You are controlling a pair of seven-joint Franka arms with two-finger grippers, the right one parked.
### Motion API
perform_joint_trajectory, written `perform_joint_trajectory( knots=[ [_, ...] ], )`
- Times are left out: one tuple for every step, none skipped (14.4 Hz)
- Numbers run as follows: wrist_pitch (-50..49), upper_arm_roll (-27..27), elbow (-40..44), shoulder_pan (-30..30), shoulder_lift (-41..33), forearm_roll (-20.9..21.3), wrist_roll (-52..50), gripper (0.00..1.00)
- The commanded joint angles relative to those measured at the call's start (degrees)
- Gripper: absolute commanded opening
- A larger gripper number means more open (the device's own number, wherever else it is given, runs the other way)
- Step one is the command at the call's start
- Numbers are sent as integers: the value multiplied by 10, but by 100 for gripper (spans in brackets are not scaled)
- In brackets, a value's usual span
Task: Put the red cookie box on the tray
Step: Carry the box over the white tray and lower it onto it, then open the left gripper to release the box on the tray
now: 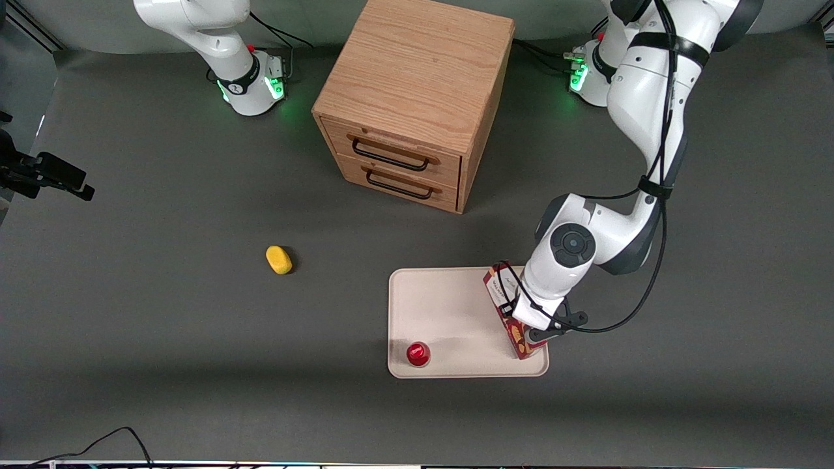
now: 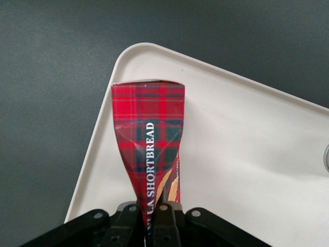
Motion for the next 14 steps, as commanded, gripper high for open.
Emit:
perform_joint_trajectory(
  knots=[
    [13, 1, 3, -2, 9, 13, -18, 55],
    [13, 1, 3, 0, 10, 13, -17, 96],
    [11, 1, 3, 1, 9, 13, -13, 100],
    [6, 1, 4, 2, 8, 13, -13, 100],
    [-3, 2, 7, 3, 3, 13, -14, 100],
    [-28, 1, 9, 4, -6, 12, -13, 100],
    [-64, 1, 16, 6, -14, 10, -13, 100],
    [-107, 1, 25, 7, -29, 7, -11, 100],
    [-155, 0, 34, 8, -43, 6, -7, 100],
    [-202, -1, 45, 10, -57, 4, -2, 100],
    [-255, -2, 58, 13, -71, -3, 12, 100],
    [-306, -1, 74, 14, -86, -26, 34, 100],
    [-357, 2, 92, 21, -102, -48, 67, 100],
    [-404, 4, 102, 32, -120, -58, 98, 100]
  ],
)
